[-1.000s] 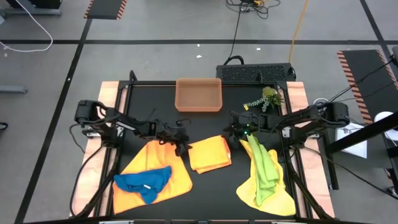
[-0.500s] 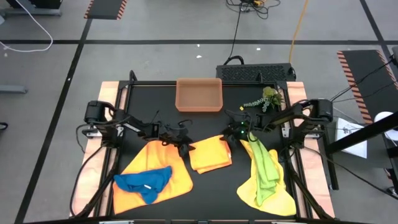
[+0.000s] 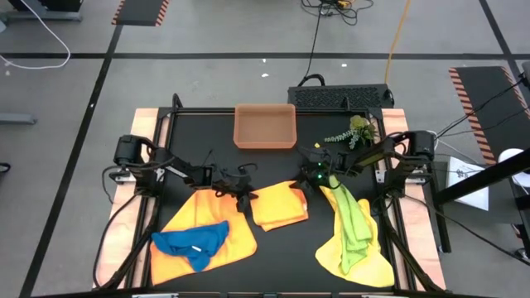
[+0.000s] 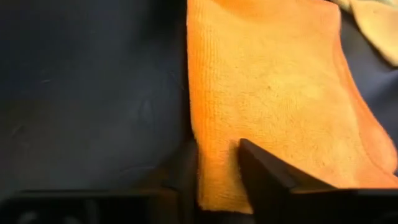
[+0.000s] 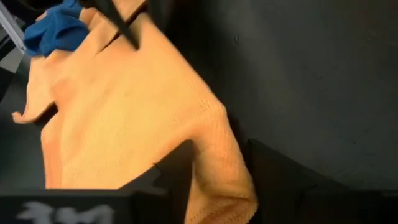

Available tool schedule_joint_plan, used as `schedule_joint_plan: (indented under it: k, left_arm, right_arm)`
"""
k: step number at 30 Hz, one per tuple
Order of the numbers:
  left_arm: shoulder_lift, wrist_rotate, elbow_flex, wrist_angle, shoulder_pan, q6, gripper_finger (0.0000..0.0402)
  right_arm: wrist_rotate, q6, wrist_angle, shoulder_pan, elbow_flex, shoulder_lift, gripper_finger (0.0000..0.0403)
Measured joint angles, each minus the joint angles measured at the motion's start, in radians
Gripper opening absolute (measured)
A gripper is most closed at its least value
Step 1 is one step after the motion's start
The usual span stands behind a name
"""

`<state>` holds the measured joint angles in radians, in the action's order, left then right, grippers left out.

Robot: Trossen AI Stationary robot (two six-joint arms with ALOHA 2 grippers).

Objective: Fold microfiber towels
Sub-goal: Put the folded orange towel into the orange bin

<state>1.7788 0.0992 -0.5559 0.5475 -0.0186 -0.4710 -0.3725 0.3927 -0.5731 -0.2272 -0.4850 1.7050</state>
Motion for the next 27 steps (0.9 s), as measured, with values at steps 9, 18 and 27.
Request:
schedule_joint_plan:
  k: [9, 18, 27]
  left_arm:
    - [-0.02, 0.009, 0.002, -0.01, 0.029, 0.058, 0.001]
    - [-0.271, -0.064, 0.004, -0.103, 0.122, 0.241, 0.0004]
    - [-0.527, -0.15, 0.002, -0.173, 0.272, 0.433, 0.0004]
  right_arm:
    - [-0.008, -0.02, 0.112, 0.001, 0.005, -0.14, 0.0008]
    - [0.115, -0.111, 0.051, -0.028, 0.004, -0.346, 0.0004]
    - [0.162, -0.17, -0.035, -0.186, -0.037, -0.402, 0.0001]
